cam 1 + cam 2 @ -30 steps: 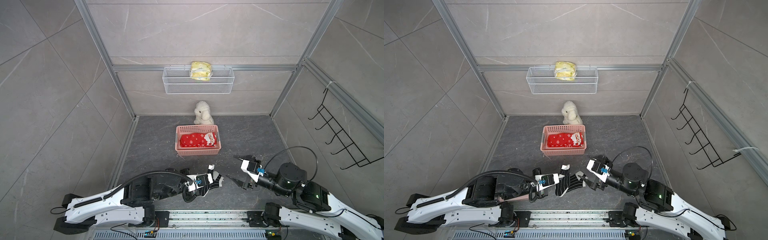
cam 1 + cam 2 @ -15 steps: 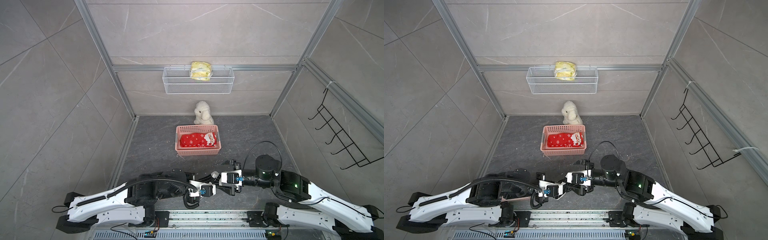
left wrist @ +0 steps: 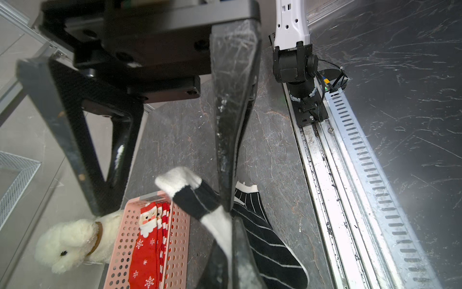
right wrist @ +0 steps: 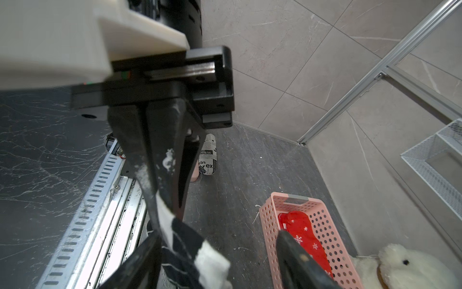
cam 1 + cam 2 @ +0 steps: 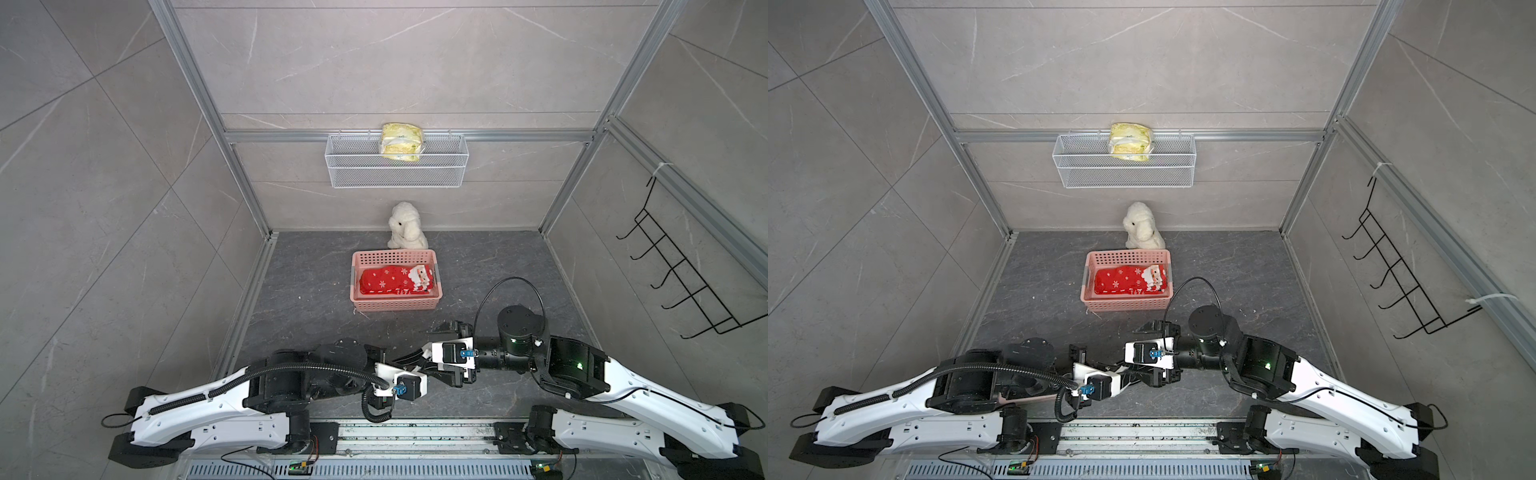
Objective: Place the socks together as a pair
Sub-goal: Pick up the sock at the center of the board, then place the sock in the sock.
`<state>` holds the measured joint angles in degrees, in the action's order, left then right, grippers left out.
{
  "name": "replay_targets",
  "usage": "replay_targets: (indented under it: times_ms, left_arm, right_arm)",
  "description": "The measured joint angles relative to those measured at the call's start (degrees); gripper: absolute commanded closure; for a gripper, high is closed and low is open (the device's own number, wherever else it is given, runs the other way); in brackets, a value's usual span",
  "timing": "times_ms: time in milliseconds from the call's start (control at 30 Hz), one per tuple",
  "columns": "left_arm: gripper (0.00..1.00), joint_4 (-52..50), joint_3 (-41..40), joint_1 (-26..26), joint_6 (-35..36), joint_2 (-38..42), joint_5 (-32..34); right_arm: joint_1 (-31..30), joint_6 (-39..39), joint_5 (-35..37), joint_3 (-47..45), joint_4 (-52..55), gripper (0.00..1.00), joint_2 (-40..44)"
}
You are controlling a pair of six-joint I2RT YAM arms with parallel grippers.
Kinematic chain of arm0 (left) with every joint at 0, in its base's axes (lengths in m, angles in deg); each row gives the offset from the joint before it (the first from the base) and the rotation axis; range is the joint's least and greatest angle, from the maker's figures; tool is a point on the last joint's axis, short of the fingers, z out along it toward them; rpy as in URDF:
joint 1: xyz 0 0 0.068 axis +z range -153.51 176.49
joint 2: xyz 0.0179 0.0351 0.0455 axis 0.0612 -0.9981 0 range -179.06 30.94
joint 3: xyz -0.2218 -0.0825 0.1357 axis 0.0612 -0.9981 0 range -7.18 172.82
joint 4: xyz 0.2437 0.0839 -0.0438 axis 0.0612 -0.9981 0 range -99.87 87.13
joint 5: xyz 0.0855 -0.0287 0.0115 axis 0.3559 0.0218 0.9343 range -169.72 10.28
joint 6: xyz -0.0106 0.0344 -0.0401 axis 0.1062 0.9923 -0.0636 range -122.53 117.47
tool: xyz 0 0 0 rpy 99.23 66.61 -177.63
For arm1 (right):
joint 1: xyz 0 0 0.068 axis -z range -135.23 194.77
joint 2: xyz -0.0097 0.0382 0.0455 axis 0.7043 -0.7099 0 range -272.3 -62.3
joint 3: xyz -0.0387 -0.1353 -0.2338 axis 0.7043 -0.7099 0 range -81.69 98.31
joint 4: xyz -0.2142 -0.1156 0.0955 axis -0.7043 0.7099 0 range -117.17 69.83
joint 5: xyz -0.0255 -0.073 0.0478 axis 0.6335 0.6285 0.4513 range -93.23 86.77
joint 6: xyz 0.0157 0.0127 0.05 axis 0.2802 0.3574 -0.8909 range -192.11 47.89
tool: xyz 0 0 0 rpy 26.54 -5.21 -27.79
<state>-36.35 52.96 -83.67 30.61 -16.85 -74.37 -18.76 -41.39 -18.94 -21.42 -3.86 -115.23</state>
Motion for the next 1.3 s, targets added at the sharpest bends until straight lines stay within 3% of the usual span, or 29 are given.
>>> replay_targets:
  times_ms: [267, 467, 567, 633, 667, 700, 800, 833, 1000, 1167, 1300]
  left_arm:
    - [1.0, 0.3, -0.2, 0.0, 0.6, 0.8, 1.1]
    - [1.0, 2.5, -2.8, 0.0, 0.5, 3.3, 2.5]
    - [1.0, 2.9, -3.9, 0.0, 0.5, 4.3, 3.1]
    - [1.0, 3.3, -4.2, 0.0, 0.5, 4.5, 3.8]
    - [0.97, 3.5, -4.4, 0.0, 0.5, 4.5, 4.3]
    - [0.77, 3.8, -4.6, 0.0, 0.4, 4.5, 5.1]
    - [0.05, 5.6, -5.7, 0.0, -1.4, 4.8, 8.2]
    - [0.0, 6.6, -6.2, 0.0, -2.4, 5.0, 9.6]
    - [0.0, 11.5, -9.8, 0.0, -10.5, 6.6, 16.1]
    - [0.0, 17.5, -18.4, 0.0, -20.6, 9.9, 21.6]
    - [0.0, 19.3, -24.7, 0.0, -30.7, 12.1, 30.7]
  right_arm:
    - [0.0, -1.2, -0.8, 0.0, 1.2, 0.64, -2.0]
    - [0.0, -1.9, -0.7, 0.0, 1.3, 0.8, -1.3]
    - [0.0, -2.5, -0.6, 0.0, 1.3, 1.0, -0.4]
    - [0.0, -3.3, -0.7, 0.0, 1.4, 1.0, 0.0]
    - [0.0, -3.8, -0.7, 0.0, 1.4, 1.0, 0.0]
    - [0.0, -4.1, -0.8, 0.0, 1.5, 1.0, 0.0]
    - [0.0, -6.4, -0.8, 0.0, 1.8, 1.0, 0.0]
    - [0.0, -7.7, -0.8, 0.1, 1.8, 1.0, 0.0]
    - [0.0, -18.7, 3.8, 3.2, 4.4, 1.0, -1.8]
    - [0.0, -34.8, 13.3, 11.2, 12.5, 1.0, -8.7]
    - [0.0, -48.4, 20.2, 13.4, 19.3, 1.0, -13.5]
